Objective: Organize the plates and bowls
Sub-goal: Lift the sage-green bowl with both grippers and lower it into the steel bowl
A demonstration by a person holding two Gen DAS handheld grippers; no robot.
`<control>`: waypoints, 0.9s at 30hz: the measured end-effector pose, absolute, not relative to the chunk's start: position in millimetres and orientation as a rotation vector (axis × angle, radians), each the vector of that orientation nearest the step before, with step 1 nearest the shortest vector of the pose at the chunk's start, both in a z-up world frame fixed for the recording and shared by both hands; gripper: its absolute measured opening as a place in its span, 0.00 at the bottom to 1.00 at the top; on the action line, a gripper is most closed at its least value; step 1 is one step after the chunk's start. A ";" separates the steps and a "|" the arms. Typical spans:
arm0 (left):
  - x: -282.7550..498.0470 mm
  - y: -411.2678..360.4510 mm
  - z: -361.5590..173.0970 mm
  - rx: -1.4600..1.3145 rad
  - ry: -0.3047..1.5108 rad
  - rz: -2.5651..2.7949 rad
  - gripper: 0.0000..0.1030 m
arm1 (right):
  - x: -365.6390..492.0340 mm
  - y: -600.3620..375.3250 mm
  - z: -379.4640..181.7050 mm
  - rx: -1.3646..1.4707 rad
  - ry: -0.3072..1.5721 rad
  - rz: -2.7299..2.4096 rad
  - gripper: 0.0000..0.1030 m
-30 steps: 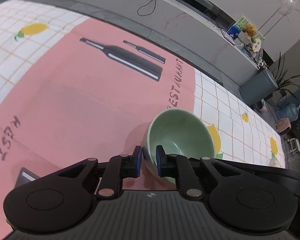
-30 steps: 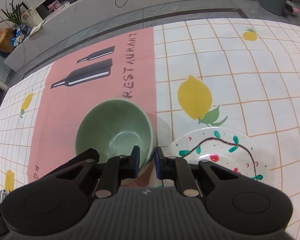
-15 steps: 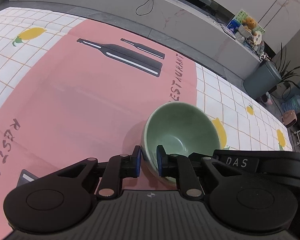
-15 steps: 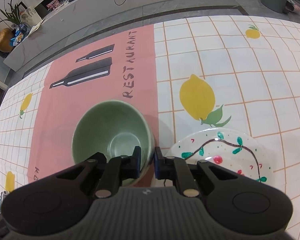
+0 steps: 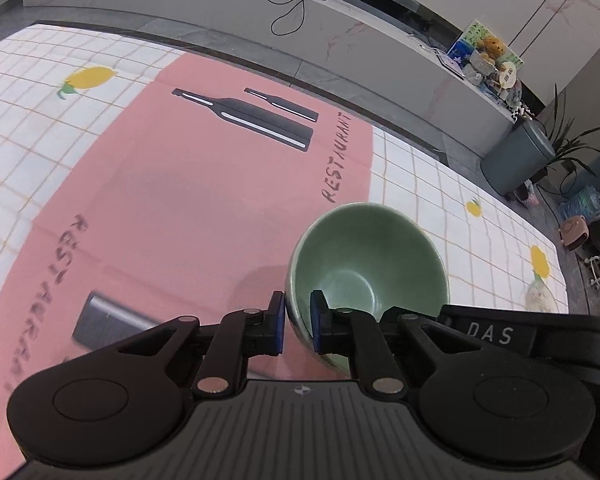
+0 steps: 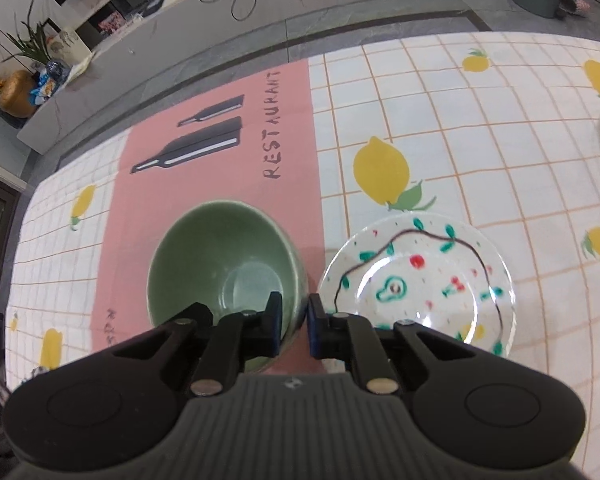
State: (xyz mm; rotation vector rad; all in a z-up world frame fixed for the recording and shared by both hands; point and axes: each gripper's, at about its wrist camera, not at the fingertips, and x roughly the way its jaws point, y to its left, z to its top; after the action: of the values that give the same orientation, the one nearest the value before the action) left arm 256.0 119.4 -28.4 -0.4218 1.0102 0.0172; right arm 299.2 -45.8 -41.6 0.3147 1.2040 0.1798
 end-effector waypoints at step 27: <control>87.8 54.1 27.9 -0.308 0.928 -0.042 0.10 | 99.4 -129.3 15.7 0.431 1.118 0.253 0.10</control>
State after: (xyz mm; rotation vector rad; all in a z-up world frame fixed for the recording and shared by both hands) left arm 87.8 54.1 27.9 -0.3084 0.9284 -0.0416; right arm 99.4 -129.3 15.7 0.4309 1.1180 0.2531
